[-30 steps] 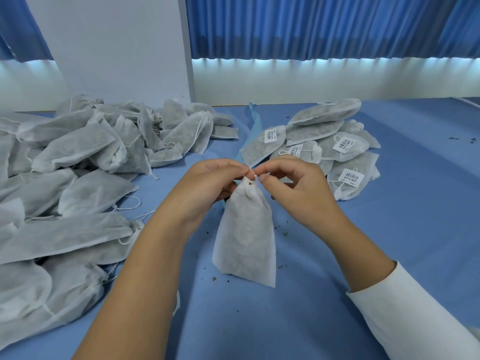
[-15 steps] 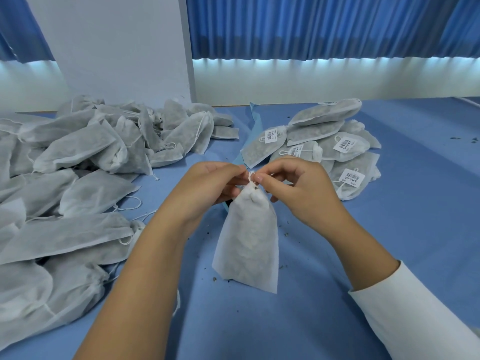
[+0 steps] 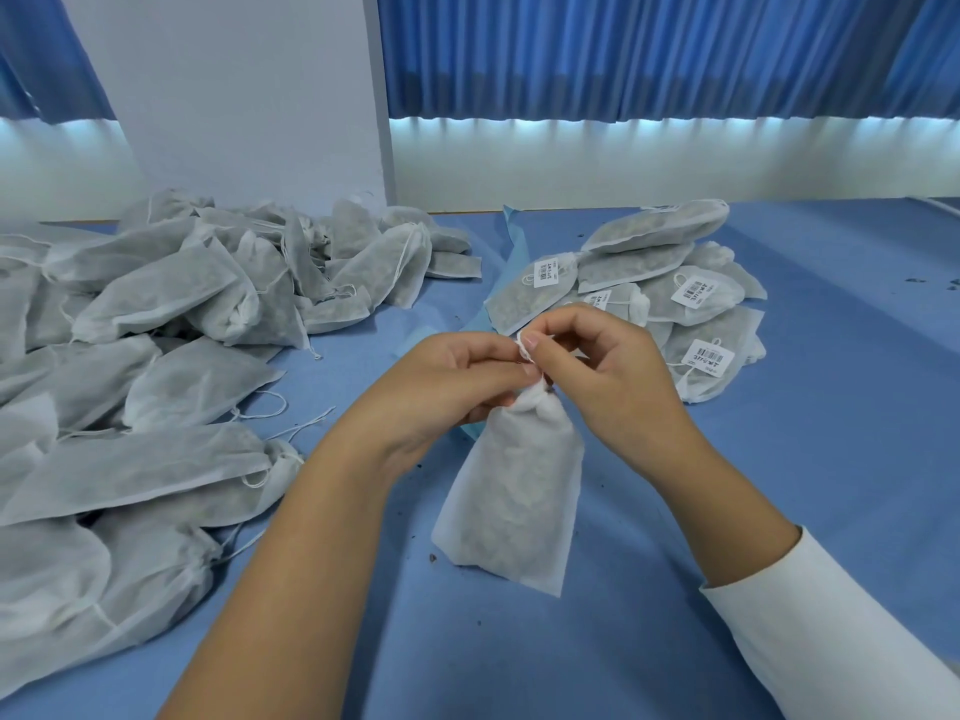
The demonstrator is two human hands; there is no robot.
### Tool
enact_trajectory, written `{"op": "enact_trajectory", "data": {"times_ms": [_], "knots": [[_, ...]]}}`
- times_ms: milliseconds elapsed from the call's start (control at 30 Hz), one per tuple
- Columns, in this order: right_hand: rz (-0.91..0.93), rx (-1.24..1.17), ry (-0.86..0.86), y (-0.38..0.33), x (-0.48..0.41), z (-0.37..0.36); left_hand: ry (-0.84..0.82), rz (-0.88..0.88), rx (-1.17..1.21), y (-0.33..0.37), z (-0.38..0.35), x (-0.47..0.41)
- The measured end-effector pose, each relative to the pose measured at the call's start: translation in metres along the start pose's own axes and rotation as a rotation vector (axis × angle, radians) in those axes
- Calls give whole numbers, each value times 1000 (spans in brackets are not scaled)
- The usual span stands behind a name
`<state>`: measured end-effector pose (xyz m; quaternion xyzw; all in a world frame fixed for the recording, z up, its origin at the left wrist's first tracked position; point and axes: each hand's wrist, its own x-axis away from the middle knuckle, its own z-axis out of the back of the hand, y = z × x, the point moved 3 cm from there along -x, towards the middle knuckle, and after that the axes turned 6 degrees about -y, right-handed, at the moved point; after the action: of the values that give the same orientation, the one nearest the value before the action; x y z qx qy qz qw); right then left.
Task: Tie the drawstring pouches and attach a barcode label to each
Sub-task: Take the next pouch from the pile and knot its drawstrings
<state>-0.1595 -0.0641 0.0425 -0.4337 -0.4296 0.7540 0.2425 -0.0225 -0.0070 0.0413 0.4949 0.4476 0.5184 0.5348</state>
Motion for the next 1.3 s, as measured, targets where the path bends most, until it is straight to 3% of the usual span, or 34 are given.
{"op": "enact_trajectory", "data": {"times_ms": [233, 467, 567, 733, 1100, 1300], "knots": [[20, -49, -13, -2, 0, 1, 39, -12, -46, 0, 0, 1], [-44, -66, 68, 1, -3, 10, 9, -12, 80, 1, -2, 1], [-41, -37, 78, 1, -5, 13, 74, -11, 70, 2, -5, -1], [16, 247, 90, 7, -5, 16, 184, 9, 75, 0, -14, -5], [101, 673, 122, 15, -6, 18, 321, -75, -263, -3, -25, -9], [105, 630, 151, 17, -7, 19, 341, -91, -236, -5, -24, -12]]}}
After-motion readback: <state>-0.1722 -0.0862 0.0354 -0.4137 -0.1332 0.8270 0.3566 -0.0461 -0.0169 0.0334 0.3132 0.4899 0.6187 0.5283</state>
